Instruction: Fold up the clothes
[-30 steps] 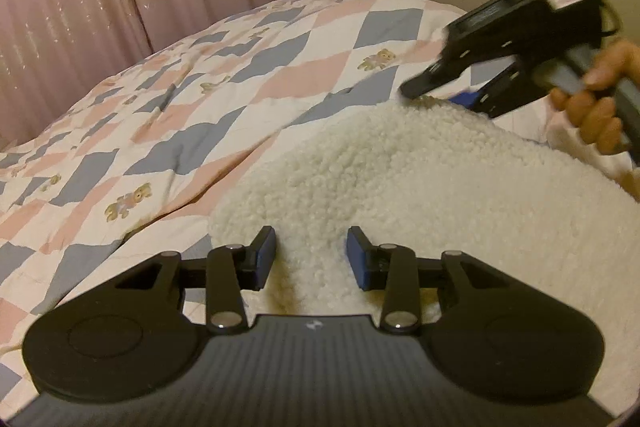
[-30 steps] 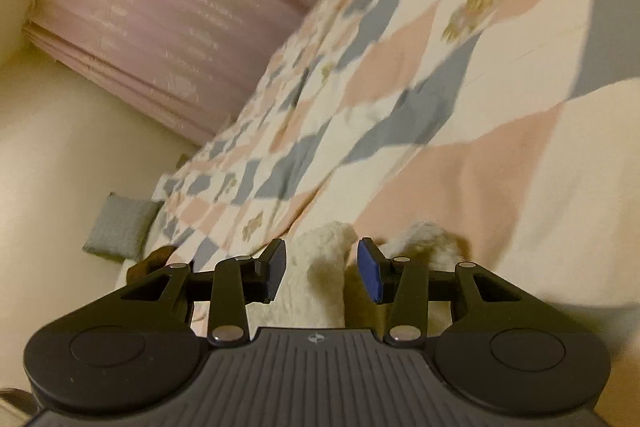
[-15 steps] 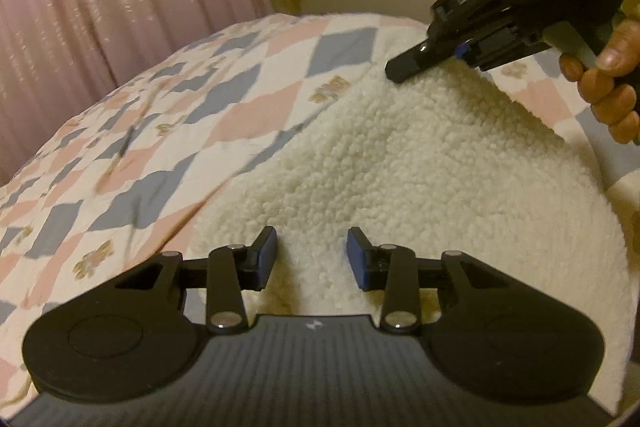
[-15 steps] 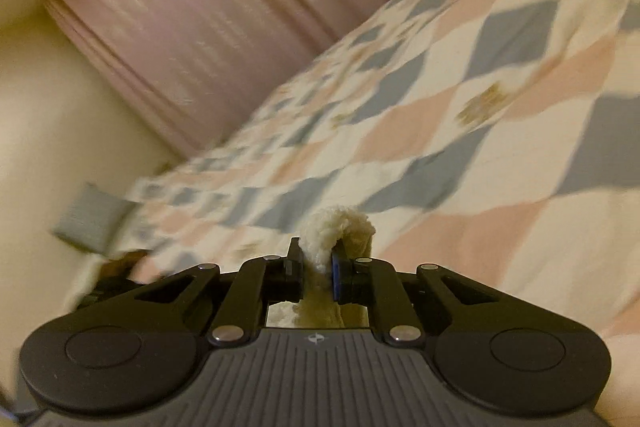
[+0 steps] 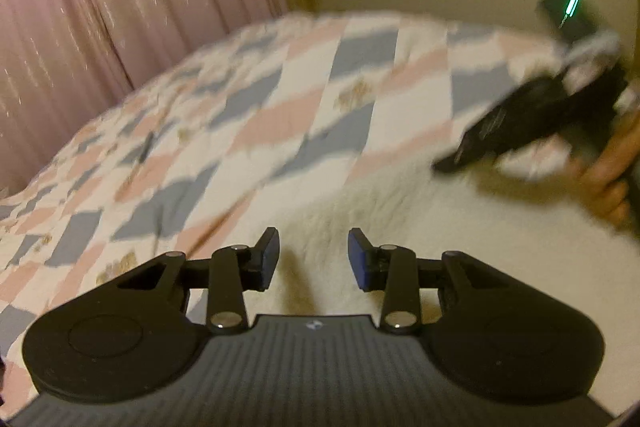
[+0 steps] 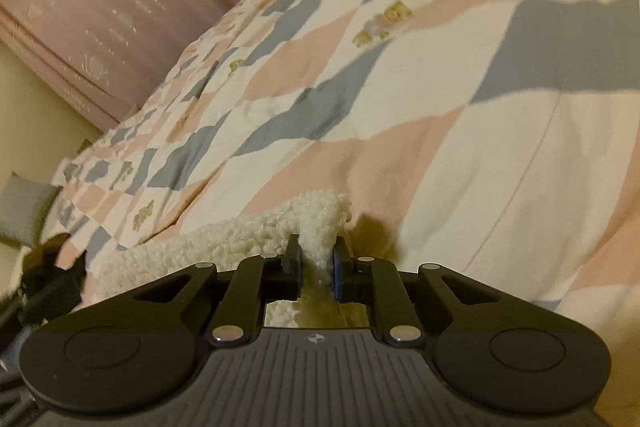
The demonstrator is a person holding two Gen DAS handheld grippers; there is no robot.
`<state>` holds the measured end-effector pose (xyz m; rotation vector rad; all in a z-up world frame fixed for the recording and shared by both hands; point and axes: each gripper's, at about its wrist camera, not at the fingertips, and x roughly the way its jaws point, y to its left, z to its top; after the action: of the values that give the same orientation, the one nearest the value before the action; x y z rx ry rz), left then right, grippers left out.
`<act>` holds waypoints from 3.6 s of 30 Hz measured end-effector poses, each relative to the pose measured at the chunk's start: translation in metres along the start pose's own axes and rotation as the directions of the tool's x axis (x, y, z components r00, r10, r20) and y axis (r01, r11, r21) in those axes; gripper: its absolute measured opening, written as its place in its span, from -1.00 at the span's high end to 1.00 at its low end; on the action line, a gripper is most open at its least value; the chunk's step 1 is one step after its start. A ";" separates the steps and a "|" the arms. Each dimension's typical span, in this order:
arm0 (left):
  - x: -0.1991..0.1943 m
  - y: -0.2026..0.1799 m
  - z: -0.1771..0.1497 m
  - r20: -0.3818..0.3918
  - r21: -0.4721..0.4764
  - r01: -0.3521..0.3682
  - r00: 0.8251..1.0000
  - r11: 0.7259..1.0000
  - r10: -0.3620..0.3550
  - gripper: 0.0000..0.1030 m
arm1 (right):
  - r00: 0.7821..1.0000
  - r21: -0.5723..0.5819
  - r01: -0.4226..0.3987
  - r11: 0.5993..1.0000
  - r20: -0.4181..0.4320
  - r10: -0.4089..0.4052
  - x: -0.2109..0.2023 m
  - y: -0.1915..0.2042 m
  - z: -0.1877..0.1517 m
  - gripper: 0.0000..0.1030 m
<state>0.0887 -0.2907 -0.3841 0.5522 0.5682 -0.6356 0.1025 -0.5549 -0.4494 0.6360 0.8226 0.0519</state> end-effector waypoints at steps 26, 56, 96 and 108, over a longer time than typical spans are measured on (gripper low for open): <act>0.009 -0.019 -0.020 -0.011 0.115 -0.053 0.998 0.992 0.055 0.35 | 0.969 -0.077 -0.061 0.995 0.236 0.078 -0.119 -0.017 -0.044 0.03; -0.042 -0.030 -0.042 0.066 0.152 -0.001 0.998 0.988 -0.009 0.40 | 0.990 -0.347 0.137 0.928 0.090 -0.113 -0.104 0.045 -0.175 0.08; -0.062 0.010 -0.041 0.062 -0.072 0.078 0.995 0.994 -0.074 0.37 | 0.993 -0.285 0.116 0.952 0.064 -0.102 -0.099 0.037 -0.173 -0.01; -0.095 -0.024 -0.061 -0.046 -0.151 0.003 0.999 0.989 -0.010 0.39 | 0.982 -0.296 0.141 0.945 0.164 -0.096 -0.141 0.061 -0.175 -0.09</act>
<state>-0.0101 -0.2314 -0.3744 0.4237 0.6565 -0.5817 -0.1050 -0.4558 -0.4107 0.2916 0.6895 0.0217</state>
